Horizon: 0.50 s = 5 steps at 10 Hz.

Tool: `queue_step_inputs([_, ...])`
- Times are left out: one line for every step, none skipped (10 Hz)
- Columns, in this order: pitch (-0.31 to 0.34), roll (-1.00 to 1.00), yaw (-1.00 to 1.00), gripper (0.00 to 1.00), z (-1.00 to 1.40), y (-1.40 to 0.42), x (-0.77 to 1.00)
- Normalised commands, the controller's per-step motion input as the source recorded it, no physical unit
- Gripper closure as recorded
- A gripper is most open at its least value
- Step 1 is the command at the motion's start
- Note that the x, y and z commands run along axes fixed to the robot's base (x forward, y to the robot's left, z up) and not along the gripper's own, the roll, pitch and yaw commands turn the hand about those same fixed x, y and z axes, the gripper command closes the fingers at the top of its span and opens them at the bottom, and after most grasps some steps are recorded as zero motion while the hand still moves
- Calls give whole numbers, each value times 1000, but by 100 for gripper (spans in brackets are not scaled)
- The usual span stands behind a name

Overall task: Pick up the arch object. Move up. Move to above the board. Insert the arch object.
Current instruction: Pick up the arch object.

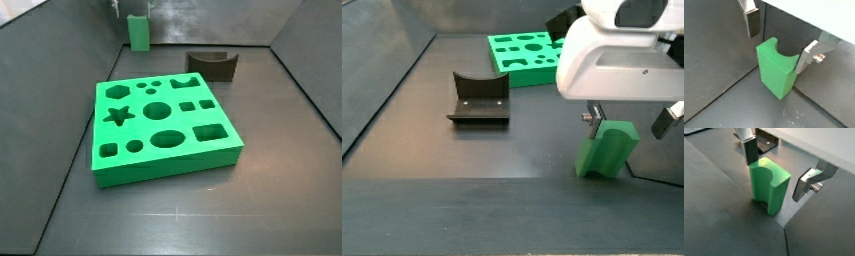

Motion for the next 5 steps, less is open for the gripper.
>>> queue_step_inputs([-191,-101,-66,0,-514,-6,63])
queue_step_inputs([-137,-27,-3,0,-489,0,109])
queue_step_inputs([-130,-30,0,0,-506,0,157])
queue_step_inputs([-100,0,100,0,-460,0,166])
queue_step_inputs([-49,0,171,0,-331,0,197])
